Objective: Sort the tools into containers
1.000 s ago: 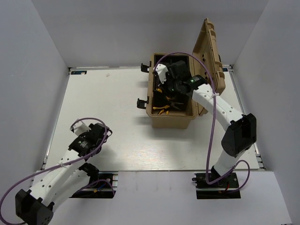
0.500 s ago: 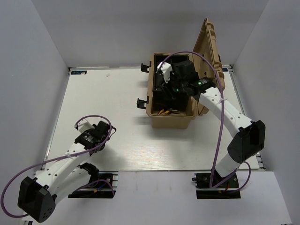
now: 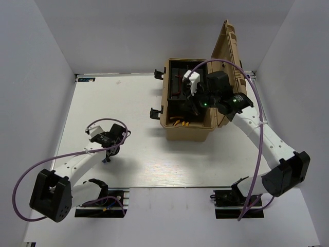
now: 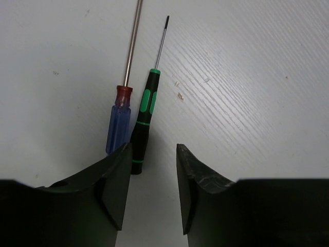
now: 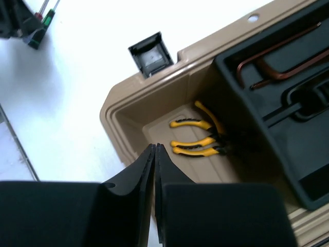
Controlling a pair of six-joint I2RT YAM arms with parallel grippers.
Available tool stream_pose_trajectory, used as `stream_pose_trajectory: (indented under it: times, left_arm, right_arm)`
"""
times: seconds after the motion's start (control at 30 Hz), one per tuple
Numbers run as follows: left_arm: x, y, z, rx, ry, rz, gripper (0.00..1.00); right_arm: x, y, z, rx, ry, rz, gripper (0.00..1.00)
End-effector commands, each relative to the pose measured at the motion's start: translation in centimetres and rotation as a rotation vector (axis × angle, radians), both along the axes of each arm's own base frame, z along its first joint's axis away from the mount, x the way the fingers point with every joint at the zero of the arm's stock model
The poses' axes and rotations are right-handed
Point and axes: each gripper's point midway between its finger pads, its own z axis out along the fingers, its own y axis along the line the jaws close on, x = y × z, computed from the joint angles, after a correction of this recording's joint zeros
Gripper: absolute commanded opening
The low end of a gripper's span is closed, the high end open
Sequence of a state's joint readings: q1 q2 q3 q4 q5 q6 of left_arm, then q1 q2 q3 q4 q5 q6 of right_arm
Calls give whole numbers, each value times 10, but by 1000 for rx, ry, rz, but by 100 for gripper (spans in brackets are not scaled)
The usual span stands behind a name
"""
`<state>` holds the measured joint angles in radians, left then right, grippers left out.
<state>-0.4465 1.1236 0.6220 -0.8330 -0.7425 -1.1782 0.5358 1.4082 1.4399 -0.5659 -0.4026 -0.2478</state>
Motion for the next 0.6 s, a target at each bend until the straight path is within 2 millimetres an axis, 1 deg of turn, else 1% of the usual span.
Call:
stream_pose_trajectory:
  times: [0.0,0.03,0.07,0.1,0.17,0.23,0.27,0.3,0.33,0.43,0.47,0.5,0.53,0.57]
  left_arm:
    - [17,6,5,15,-42,-11,50]
    - [21,3,2,-5,-42,-9,50]
    - [17,9,-6,12,-6,-1,50]
    - [17,7,-8,6,1,-4,50]
    - [21,11,-9,6,-6,11,50]
    - [22,10,-15,-5,13,-9,50]
    - [27,10,-13,-9,-6,-7,50]
    - [26,9,-16,-15,8,-11,50]
    - [25,12,-19,-7,23,-7,49]
    - [28,11,-20,-21,18,-2,49]
    - [24,15,-23,-18,28,9,48]
    - [27,12,-23,-30,19,5,48]
    - [22,16,-29,-23,39,15,48]
    - [21,16,-31,-23,39,15,47]
  right_arm:
    - [-8,-3,5,44,-4,16,9]
    - [-10,-5,-3,39,14,13,9]
    - [-12,-6,-2,43,10,15,9]
    - [-12,-6,-1,51,7,14,9]
    - [-13,-9,-5,53,16,14,9]
    - [-13,-10,-4,61,19,7,9]
    - [-14,-11,-5,65,22,9,9]
    - [-15,-12,-4,70,24,8,9]
    - [-14,-12,-4,73,27,4,9]
    - [-20,-13,-2,86,45,15,9]
    - [-24,-12,5,106,47,39,9]
    - [-25,-11,10,115,44,51,11]
    - [-30,-11,10,116,66,61,11]
    - [-39,-5,17,151,82,120,11]
